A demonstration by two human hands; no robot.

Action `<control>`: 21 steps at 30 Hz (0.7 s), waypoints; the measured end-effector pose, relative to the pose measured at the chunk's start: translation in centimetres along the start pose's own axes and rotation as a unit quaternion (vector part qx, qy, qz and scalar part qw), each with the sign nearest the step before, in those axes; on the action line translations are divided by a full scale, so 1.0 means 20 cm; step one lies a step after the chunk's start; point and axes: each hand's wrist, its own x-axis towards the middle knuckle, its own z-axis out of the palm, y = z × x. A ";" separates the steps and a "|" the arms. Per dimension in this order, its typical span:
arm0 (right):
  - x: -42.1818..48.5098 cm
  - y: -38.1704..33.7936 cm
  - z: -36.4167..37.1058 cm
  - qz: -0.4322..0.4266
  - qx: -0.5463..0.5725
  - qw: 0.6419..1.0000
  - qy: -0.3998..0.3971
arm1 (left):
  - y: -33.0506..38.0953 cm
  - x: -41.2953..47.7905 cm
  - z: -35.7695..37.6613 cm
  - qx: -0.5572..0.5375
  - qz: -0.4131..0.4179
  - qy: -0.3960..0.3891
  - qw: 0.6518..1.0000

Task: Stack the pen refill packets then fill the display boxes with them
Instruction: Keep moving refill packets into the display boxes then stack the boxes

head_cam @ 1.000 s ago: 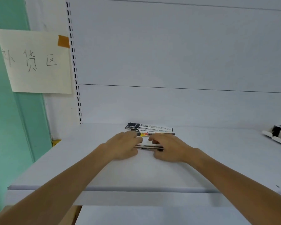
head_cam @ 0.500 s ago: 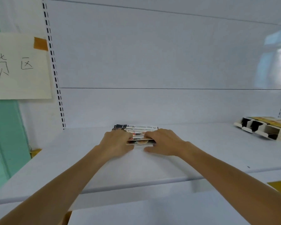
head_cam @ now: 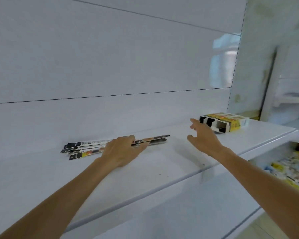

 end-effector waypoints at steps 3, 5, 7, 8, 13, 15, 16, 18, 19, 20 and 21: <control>-0.01 0.24 -0.18 0.046 -0.035 0.997 0.046 | 0.25 0.12 0.07 -0.048 0.041 0.005 0.998; -0.03 0.40 -0.29 0.081 -0.043 0.994 0.065 | 0.45 0.21 0.13 -0.059 0.062 -0.003 0.996; -0.06 0.57 -0.40 0.107 -0.059 0.990 0.070 | 0.65 0.30 0.20 -0.071 0.083 -0.019 0.994; -0.07 0.65 -0.44 0.118 -0.063 0.988 0.072 | 0.75 0.34 0.25 -0.076 0.092 -0.027 0.992; -0.05 1.14 -0.64 0.142 -0.061 0.984 0.086 | 1.25 0.56 0.48 -0.091 0.118 -0.042 0.988; -0.02 1.36 -0.71 0.125 -0.071 0.987 0.073 | 1.44 0.65 0.57 -0.099 0.123 -0.038 0.987; 0.00 1.48 -0.76 0.115 -0.078 0.989 0.060 | 1.53 0.69 0.62 -0.108 0.124 -0.038 0.986; 0.05 1.70 -0.85 0.109 -0.083 0.990 0.044 | 1.72 0.79 0.71 -0.126 0.123 -0.043 0.983; 0.09 1.80 -0.89 0.109 -0.084 0.990 0.040 | 1.81 0.83 0.75 -0.131 0.119 -0.045 0.983; 0.13 1.89 -0.94 0.108 -0.085 0.990 0.035 | 1.89 0.87 0.78 -0.135 0.113 -0.046 0.983; 0.18 1.96 -0.98 0.102 -0.090 0.990 0.026 | 1.95 0.91 0.81 -0.143 0.105 -0.042 0.983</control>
